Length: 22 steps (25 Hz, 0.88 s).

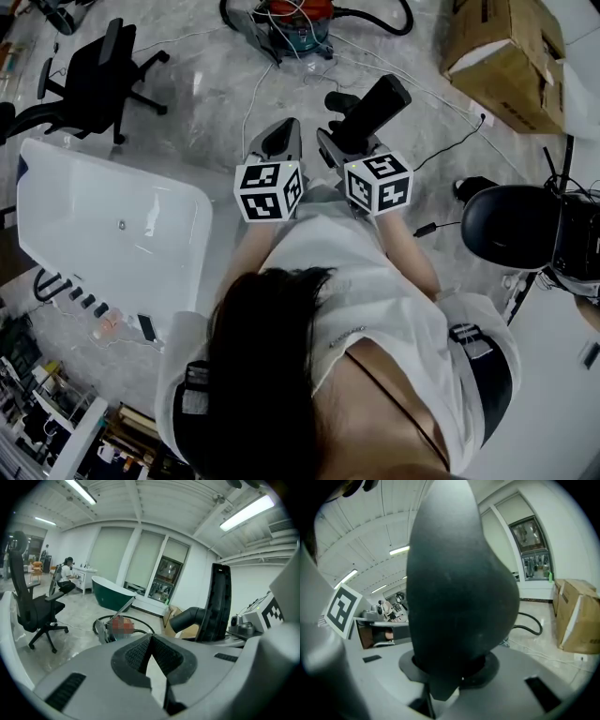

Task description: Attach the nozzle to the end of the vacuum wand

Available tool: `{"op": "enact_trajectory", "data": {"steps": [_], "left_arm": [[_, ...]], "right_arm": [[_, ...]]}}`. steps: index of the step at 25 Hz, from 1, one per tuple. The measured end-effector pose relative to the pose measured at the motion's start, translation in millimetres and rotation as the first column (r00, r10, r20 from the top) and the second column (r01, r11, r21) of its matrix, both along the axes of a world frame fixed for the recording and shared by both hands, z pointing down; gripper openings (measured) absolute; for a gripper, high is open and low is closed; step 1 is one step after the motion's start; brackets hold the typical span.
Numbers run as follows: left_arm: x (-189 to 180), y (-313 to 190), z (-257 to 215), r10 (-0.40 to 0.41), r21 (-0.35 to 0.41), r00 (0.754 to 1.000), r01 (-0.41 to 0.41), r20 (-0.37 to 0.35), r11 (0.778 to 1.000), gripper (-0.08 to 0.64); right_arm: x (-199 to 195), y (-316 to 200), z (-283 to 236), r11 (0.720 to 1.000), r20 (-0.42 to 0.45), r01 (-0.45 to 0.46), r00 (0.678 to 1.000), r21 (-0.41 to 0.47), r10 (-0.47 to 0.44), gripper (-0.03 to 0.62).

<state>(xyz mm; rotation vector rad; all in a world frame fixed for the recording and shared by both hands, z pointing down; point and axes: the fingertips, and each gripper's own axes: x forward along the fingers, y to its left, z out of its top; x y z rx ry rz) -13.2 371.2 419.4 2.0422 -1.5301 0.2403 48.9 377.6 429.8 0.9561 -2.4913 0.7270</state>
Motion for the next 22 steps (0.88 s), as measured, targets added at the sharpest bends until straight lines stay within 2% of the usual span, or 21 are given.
{"op": "enact_trajectory", "data": {"steps": [14, 22], "left_arm": [[7.5, 11.8, 6.6, -0.013, -0.023, 1.000, 0.013, 0.015, 1.000, 0.003], [10.5, 0.8, 10.0, 0.017, -0.015, 1.000, -0.017, 0.014, 1.000, 0.003]], "right_arm": [[29.3, 4.0, 7.8, 0.995, 0.028, -0.089, 0.996, -0.039, 0.090, 0.112], [30.2, -3.4, 11.0, 0.996, 0.014, -0.083, 0.996, -0.021, 0.083, 0.113]]}}
